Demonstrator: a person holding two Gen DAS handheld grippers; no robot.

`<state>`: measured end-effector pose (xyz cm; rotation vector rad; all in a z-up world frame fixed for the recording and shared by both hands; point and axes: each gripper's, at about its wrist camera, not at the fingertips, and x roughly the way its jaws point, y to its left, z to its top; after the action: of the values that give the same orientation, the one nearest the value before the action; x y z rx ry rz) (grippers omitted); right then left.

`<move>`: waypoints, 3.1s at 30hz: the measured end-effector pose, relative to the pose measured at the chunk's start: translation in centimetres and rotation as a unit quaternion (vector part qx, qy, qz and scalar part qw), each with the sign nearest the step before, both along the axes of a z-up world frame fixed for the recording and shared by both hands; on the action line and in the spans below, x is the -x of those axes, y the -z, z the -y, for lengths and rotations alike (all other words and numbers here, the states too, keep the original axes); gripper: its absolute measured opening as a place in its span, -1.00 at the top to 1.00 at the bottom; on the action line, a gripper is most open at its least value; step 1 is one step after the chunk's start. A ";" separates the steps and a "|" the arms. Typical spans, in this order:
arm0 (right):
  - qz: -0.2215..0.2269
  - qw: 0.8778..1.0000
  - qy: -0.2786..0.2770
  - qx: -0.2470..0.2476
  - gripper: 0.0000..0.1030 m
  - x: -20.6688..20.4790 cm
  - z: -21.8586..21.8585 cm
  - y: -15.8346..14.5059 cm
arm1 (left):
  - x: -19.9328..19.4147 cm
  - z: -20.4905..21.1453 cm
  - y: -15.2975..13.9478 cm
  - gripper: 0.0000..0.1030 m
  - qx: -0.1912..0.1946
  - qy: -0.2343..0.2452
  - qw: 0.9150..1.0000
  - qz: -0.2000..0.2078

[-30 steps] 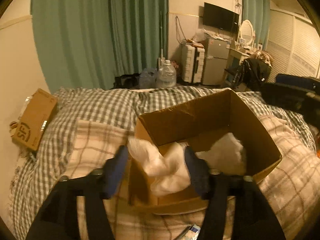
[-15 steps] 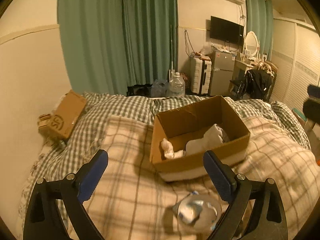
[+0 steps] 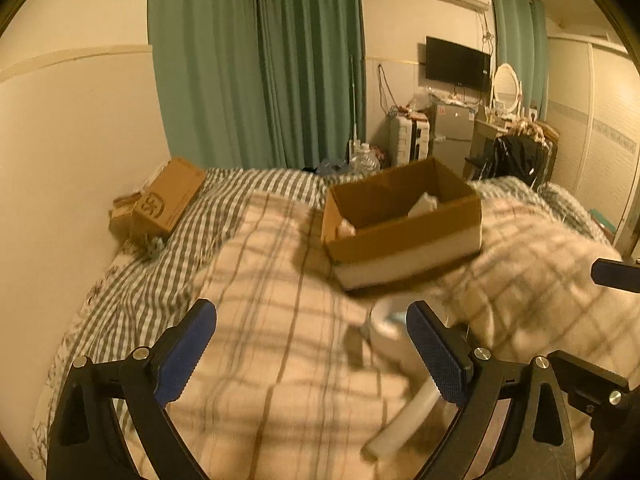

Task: Organize objects
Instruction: 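Grasp the clear plastic bottle with red label with the right tool, then grasp the white plastic tube with the left tool while the right tool lifts the bottle, then lower the tube and bottle into the cardboard box and open both tools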

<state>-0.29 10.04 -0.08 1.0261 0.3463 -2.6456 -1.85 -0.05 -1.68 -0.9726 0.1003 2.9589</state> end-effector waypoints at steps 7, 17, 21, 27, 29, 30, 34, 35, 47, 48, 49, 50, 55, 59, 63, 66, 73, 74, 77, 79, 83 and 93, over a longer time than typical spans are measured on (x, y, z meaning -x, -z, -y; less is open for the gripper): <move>0.045 0.999 0.000 0.010 -0.83 -0.6 0.2 3.5 | -1.5 1.3 4.0 -0.91 -0.008 0.003 0.999 0.039; 0.082 0.995 -0.037 -0.048 -0.83 -0.7 3.4 6.9 | -1.9 1.9 6.4 -0.91 0.004 0.004 0.999 0.053; 0.098 0.990 -0.031 -0.099 -0.83 -0.2 4.5 9.2 | -1.8 2.4 6.6 -0.91 -0.007 0.003 0.998 0.059; 0.106 0.990 -0.022 -0.087 -0.28 0.0 3.4 9.4 | -1.9 1.8 6.6 -0.89 -0.005 0.021 0.998 0.058; 0.092 0.994 -0.020 -0.060 -0.26 -0.3 2.6 8.2 | -1.9 1.4 6.7 -0.87 -0.008 0.032 0.997 0.063; 0.083 0.995 -0.018 -0.047 -0.25 -0.4 2.2 7.5 | -1.8 1.1 6.7 -0.83 -0.007 0.036 0.997 0.065; 0.035 0.999 0.000 -0.016 -0.24 -0.9 0.1 4.0 | -1.4 -0.4 6.9 -0.70 -0.006 0.057 0.996 0.074; 0.025 1.000 0.005 -0.014 -0.24 -0.8 -0.3 3.3 | -1.3 -0.9 7.0 -0.69 -0.006 0.062 0.995 0.077; 0.028 0.999 0.029 0.012 -0.24 0.0 -2.7 3.2 | 0.5 -4.4 10.0 -0.22 -0.002 0.128 0.981 0.144; 0.024 0.999 0.030 0.011 -0.24 -0.1 -2.8 3.0 | 0.5 -4.7 10.1 -0.21 -0.004 0.139 0.979 0.148; 0.021 0.999 0.031 0.011 -0.24 -0.1 -2.8 3.0 | 0.6 -5.0 10.3 -0.20 -0.009 0.152 0.976 0.152; 0.019 0.999 0.033 0.011 -0.24 0.0 -2.9 2.9 | 0.7 -5.1 10.5 -0.18 -0.010 0.158 0.975 0.155; 0.023 0.999 0.036 0.013 -0.24 0.2 -2.8 3.5 | 1.3 -6.3 11.6 0.47 0.009 0.172 0.968 0.181; 0.023 0.999 0.037 0.017 -0.24 0.5 -3.1 3.7 | 1.0 -5.7 10.9 0.69 -0.003 0.166 0.971 0.170; 0.020 0.999 0.039 0.019 -0.24 0.6 -3.5 3.5 | 0.4 -4.5 8.4 0.73 -0.031 0.153 0.976 0.150; 0.010 0.999 0.036 0.018 -0.23 0.6 -3.6 2.8 | 0.2 -3.7 5.7 0.72 -0.044 0.151 0.980 0.124; -0.046 0.999 0.016 0.020 -0.23 2.2 -3.4 -1.9 | 2.4 -2.7 -0.4 0.73 -0.031 0.123 0.990 0.064; -0.057 0.998 0.012 0.020 -0.23 2.5 -3.3 -2.7 | 2.9 -2.6 -1.3 0.73 -0.028 0.117 0.991 0.054; -0.083 0.996 0.000 0.027 -0.23 4.3 -3.1 -5.5 | 4.5 -2.5 -3.3 0.73 -0.024 0.104 0.994 0.030; -0.102 0.994 -0.002 0.023 -0.23 6.0 -2.7 -7.0 | 6.2 -2.4 -4.6 0.73 -0.023 0.093 0.995 0.017; -0.122 0.992 -0.008 0.017 -0.23 9.6 -2.1 -8.8 | 9.1 -2.6 -5.8 0.73 -0.013 0.083 0.996 -0.002; -0.120 0.993 0.000 -0.002 -0.22 19.8 -1.8 -7.8 | 17.1 -4.1 -3.7 0.72 -0.011 0.076 0.997 0.017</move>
<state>-20.11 11.81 7.71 0.7069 0.4004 -2.7747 -18.91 4.00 2.01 -0.9647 0.1345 2.7991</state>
